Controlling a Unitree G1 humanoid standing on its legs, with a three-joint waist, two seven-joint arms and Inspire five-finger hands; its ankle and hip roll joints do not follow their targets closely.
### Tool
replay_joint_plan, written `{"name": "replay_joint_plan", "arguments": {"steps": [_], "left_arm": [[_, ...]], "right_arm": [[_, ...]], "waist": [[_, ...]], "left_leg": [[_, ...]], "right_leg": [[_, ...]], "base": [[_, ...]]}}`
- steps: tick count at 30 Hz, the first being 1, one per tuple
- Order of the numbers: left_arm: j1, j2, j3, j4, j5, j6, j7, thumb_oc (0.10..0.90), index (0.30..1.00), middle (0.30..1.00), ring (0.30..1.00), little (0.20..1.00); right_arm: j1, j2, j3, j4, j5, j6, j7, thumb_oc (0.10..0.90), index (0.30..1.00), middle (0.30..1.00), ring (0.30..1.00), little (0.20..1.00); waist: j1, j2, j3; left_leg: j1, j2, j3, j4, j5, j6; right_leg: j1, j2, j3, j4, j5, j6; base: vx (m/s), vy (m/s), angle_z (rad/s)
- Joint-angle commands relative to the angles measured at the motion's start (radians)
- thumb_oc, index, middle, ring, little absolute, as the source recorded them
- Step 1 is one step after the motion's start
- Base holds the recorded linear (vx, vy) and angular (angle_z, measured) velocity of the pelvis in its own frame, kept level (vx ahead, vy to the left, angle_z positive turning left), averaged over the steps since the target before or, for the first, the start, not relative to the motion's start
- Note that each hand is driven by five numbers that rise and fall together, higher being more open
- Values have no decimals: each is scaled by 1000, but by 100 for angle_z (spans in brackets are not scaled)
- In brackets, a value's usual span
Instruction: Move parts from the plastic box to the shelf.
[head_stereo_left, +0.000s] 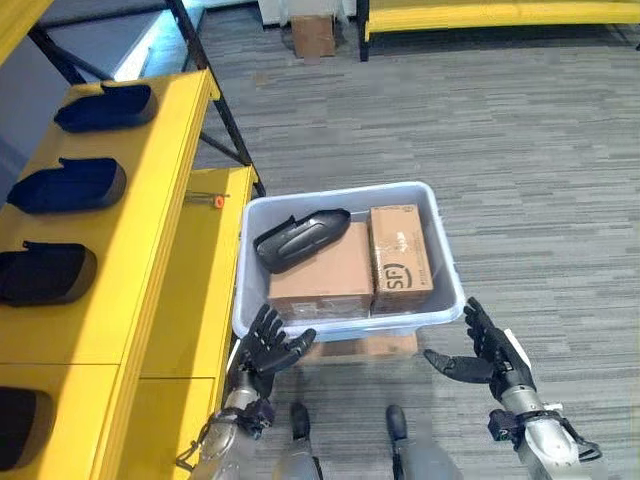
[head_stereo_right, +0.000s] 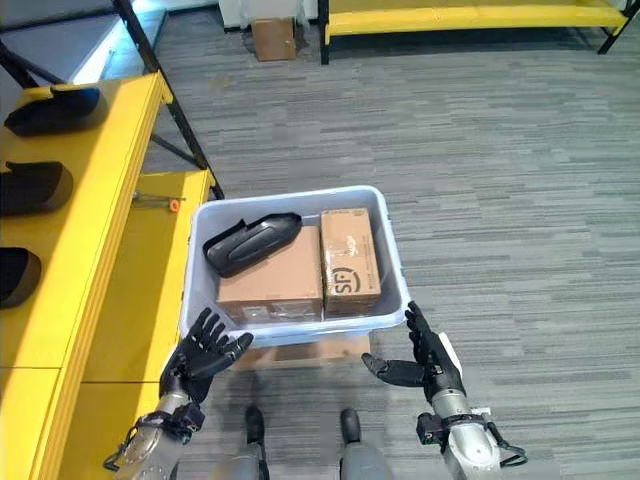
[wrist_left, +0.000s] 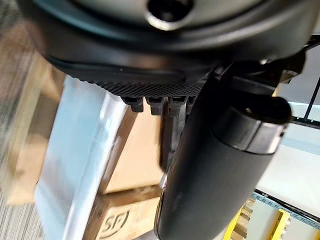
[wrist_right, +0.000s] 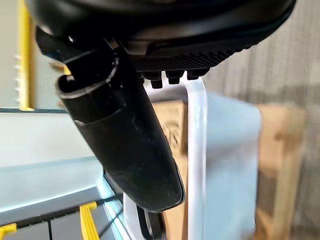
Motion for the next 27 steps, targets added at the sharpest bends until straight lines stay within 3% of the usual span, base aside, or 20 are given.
{"name": "replay_joint_plan", "arguments": {"steps": [1,6,8,11,19,27], "left_arm": [[30,79,46,-128,1,-76,-16,900,1000,1000,1000,1000],[36,99,54,-134,-8,-77,-7,900,1000,1000,1000,1000],[36,105,66,-132,-8,-77,-7,900,1000,1000,1000,1000],[42,106,72,-133,-11,-76,-12,900,1000,1000,1000,1000],[26,147,46,-143,-32,-78,-32,900,1000,1000,1000,1000],[20,211,8,-184,-76,-87,-27,900,1000,1000,1000,1000]], "right_arm": [[-53,-8,-9,-103,14,-81,9,900,1000,1000,1000,1000],[-60,-6,-7,-102,-26,-76,5,900,1000,1000,1000,1000],[-101,-42,-9,-127,-81,-89,-3,900,1000,1000,1000,1000],[-152,-84,-11,-128,-109,-95,-16,900,1000,1000,1000,1000],[-453,-288,73,-70,-201,-100,-76,900,1000,1000,1000,1000],[-803,-542,244,5,-198,-83,-96,900,1000,1000,1000,1000]], "waist": [[20,-59,-73],[22,-99,-82],[36,-124,-90],[46,-138,-96],[109,-174,-82],[182,-198,-4]], "left_leg": [[-39,78,-7,60,-38,-16],[-60,40,15,78,-79,15],[-57,32,18,64,-82,21],[-57,32,13,58,-81,21],[-90,41,-18,55,-61,10],[-166,58,-66,72,-33,-7]], "right_leg": [[53,-88,-7,15,-60,76],[20,-132,-2,-3,-14,112],[15,-141,-14,-13,9,125],[21,-143,-23,-23,16,125],[26,-135,-65,-38,15,122],[3,-115,-120,-27,11,106]], "base": [[20,256,-5],[-2,179,-18],[1,78,-5],[3,11,1],[-14,-38,14],[-46,-56,16]]}}
